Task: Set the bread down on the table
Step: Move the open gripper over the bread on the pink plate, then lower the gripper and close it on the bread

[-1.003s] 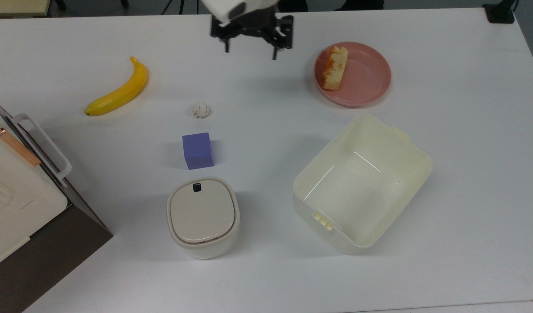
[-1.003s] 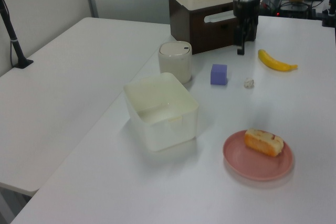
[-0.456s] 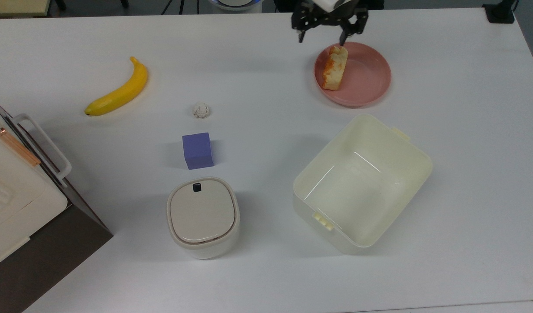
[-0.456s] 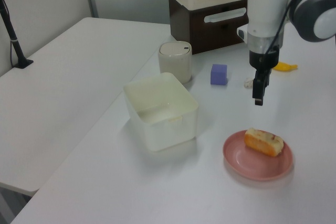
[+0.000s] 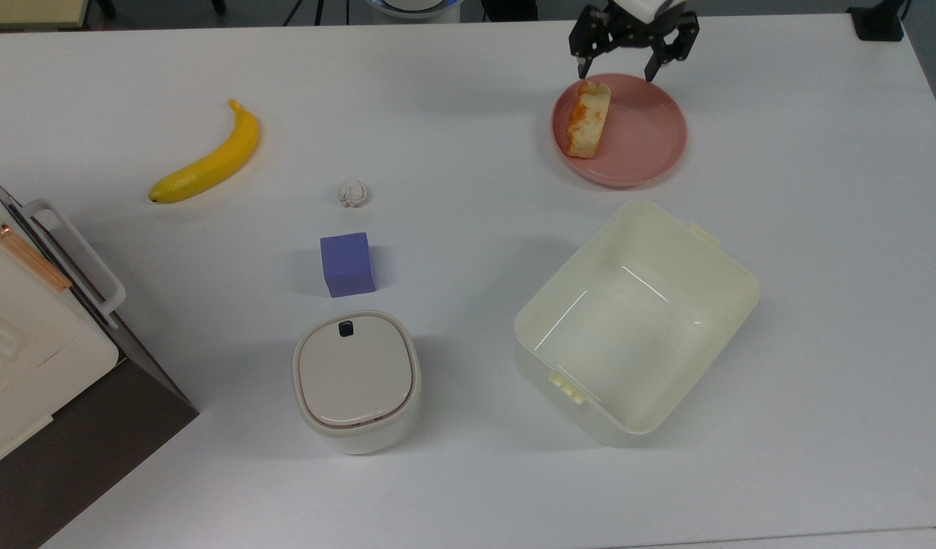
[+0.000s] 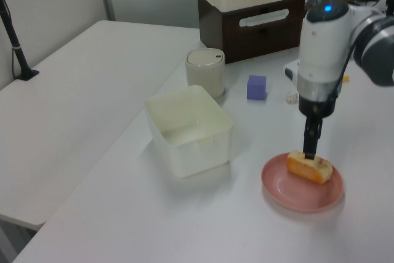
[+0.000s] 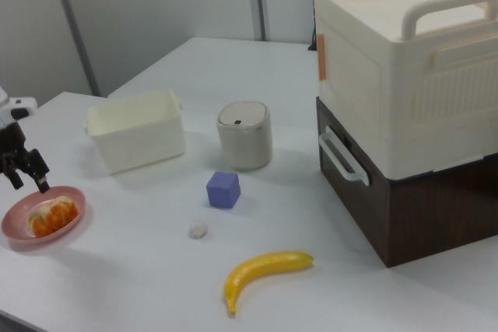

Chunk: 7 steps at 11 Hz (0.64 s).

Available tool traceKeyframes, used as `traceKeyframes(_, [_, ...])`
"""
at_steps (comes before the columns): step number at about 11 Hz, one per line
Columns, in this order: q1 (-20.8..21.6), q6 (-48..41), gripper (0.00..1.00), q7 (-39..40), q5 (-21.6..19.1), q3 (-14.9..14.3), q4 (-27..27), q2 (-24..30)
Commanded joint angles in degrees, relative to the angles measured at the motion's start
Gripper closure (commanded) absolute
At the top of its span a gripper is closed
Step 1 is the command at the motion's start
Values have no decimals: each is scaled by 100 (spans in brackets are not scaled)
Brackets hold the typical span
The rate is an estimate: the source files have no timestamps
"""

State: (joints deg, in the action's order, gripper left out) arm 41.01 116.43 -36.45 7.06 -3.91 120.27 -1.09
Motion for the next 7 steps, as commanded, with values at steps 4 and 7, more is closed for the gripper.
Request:
traceKeyframes(4, [-163, 310, 0, -135, 428, 5, 14, -779])
traceKeyframes(7, [-164, 302, 71, -135, 506, 13, 23, -823])
